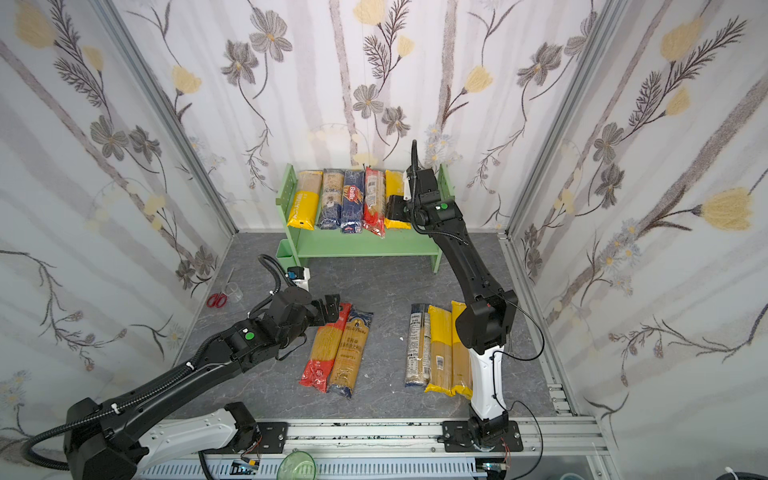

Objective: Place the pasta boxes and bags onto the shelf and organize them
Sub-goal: 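Set the yellow pack beside the red bag and open the right gripper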

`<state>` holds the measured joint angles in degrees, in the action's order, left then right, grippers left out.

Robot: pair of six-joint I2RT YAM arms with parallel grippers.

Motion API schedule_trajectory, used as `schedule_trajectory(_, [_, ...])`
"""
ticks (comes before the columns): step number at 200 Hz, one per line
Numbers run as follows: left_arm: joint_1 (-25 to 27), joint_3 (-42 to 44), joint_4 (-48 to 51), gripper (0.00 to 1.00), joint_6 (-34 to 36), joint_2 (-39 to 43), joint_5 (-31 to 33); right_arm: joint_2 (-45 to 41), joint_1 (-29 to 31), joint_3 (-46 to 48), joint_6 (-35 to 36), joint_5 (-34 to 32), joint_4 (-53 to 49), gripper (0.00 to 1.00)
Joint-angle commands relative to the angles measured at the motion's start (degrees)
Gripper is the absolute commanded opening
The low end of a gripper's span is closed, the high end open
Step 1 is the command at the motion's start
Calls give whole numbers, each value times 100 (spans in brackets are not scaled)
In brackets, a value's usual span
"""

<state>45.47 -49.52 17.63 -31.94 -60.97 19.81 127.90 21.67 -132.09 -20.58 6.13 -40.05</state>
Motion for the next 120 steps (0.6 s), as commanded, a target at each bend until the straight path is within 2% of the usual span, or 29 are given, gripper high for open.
schedule_trajectory(1, [-21, 55, -126, 100, -62, 105, 32, -186, -2, -62, 68, 43, 432, 69])
schedule_trajectory(25, [-13, 113, -128, 100, -110, 211, 18, -397, 0, -55, 226, -268, 242, 75])
schedule_trajectory(74, [-15, 237, -128, 100, -419, 481, -138, -1021, 4, 102, 357, -612, -523, 77])
schedule_trajectory(89, [25, 348, -130, 100, -567, 573, -162, -1494, 54, 817, 363, -712, -445, 77])
schedule_trajectory(120, [510, 532, -128, 100, -815, 613, -53, -3038, 177, 3329, 222, -865, 414, 78])
